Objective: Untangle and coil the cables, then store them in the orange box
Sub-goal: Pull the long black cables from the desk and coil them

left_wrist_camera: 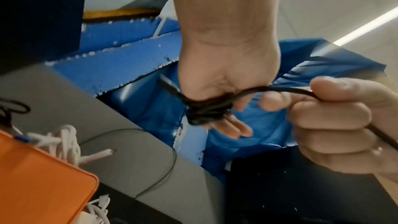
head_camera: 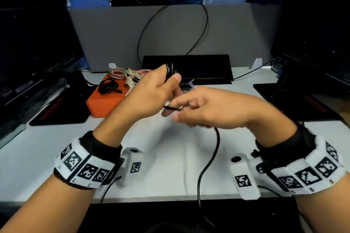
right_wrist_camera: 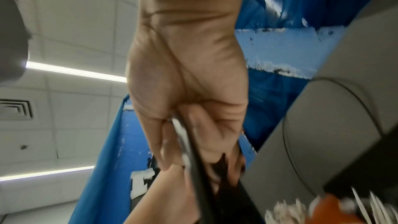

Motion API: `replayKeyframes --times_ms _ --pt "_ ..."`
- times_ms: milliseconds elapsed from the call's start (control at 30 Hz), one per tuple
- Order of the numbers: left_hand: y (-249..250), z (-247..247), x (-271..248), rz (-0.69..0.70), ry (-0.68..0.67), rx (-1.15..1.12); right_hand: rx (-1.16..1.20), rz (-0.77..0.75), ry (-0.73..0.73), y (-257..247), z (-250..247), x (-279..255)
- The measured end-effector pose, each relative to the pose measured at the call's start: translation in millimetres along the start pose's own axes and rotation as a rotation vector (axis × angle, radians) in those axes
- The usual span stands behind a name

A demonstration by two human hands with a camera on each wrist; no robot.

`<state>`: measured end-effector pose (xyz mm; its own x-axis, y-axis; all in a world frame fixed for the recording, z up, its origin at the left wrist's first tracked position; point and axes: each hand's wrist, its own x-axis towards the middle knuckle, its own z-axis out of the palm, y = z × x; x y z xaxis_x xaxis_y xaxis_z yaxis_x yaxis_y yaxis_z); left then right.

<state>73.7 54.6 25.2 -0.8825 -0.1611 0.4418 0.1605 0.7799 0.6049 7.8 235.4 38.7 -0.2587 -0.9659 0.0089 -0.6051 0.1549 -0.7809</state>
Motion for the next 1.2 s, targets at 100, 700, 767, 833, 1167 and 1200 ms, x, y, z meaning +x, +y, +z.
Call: replayKeyframes --times_ms 100,700,767,833,1167,1200 --pt "-1 -13 -5 -0.022 -0.245 -0.201 -0.215 -0.078 0.271 -5 -29 -14" --pt "16 8 -2 -0.219 -0.324 -1.412 0.049 -0.146 0.8 20 12 30" --pt "21 4 -4 -0.23 -0.315 -1.362 -0.044 -0.139 0.847 19 13 30" --pt "25 0 -6 -0.202 -0.307 -1.287 -0.108 -0.156 0.873 16 12 28" --pt "45 14 -13 -0.149 -0.107 -1.445 0.361 -0.166 0.666 6 6 22" --pt "43 12 -11 -0.143 -0.071 -1.523 0.356 -0.157 0.645 7 6 23"
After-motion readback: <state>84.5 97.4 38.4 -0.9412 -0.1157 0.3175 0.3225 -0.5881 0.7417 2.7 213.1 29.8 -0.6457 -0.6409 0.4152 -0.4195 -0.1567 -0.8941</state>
